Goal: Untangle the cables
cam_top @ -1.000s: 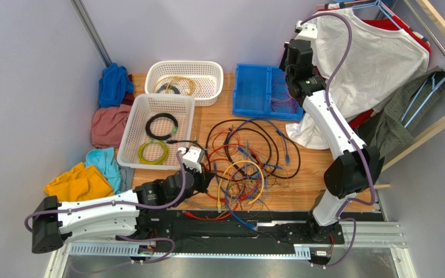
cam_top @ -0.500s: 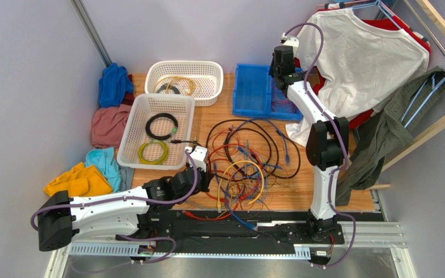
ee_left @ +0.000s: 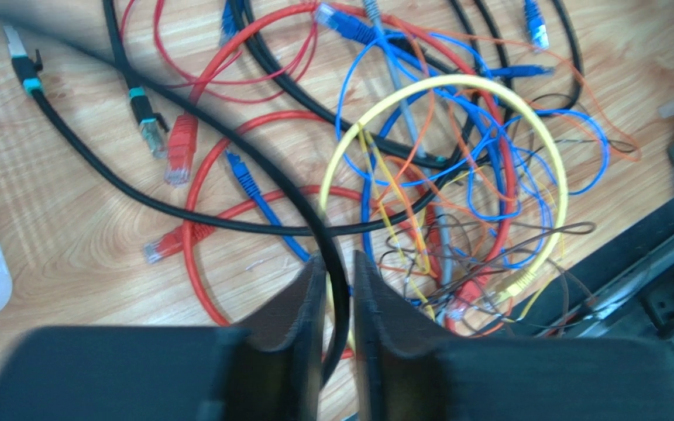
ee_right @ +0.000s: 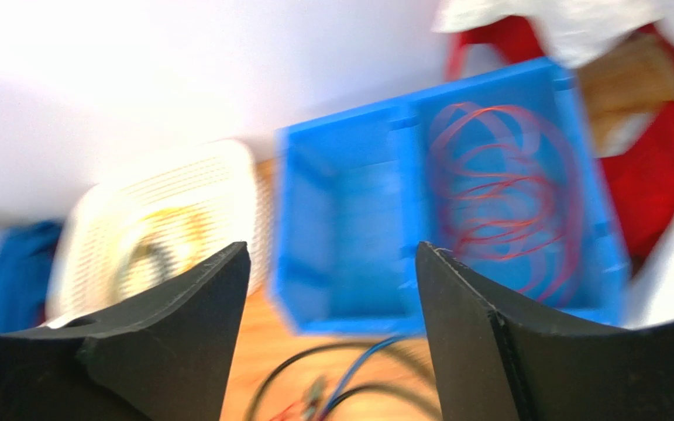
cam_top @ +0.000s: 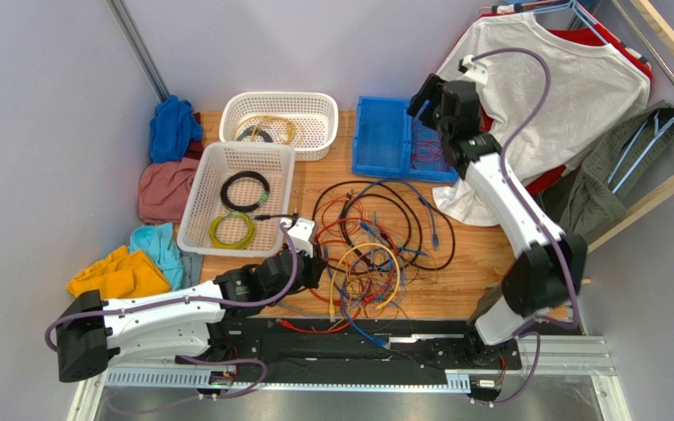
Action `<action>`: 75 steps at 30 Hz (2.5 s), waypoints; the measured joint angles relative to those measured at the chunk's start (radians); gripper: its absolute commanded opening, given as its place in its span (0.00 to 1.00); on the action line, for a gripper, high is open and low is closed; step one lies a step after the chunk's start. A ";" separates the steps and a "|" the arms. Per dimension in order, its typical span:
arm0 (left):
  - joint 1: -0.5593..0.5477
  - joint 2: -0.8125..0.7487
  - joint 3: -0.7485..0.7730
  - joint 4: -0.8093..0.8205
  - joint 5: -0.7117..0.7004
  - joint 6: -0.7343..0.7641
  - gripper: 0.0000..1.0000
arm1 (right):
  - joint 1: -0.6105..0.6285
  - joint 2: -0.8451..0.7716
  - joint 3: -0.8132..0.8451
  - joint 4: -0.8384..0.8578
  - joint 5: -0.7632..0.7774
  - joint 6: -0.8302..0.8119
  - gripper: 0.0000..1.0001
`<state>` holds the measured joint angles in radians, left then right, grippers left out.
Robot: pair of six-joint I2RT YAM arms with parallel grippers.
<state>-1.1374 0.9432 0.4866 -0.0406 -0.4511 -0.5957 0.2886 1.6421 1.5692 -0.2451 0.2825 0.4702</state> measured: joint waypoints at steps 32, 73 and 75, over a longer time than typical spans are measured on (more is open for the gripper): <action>0.099 0.129 0.069 -0.104 0.063 -0.132 0.81 | 0.522 -0.793 -1.082 0.079 -0.015 0.117 0.61; 0.151 -0.024 0.134 -0.220 0.058 -0.031 0.91 | 0.599 -0.921 -0.926 -0.102 0.166 0.019 0.00; 0.151 0.010 0.140 -0.212 0.075 -0.031 0.91 | 0.599 -0.923 -0.946 -0.116 0.182 0.028 0.00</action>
<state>-0.9859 0.9535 0.6266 -0.2531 -0.3763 -0.6270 0.8879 0.7189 0.6235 -0.3611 0.4644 0.4984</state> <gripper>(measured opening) 0.913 0.100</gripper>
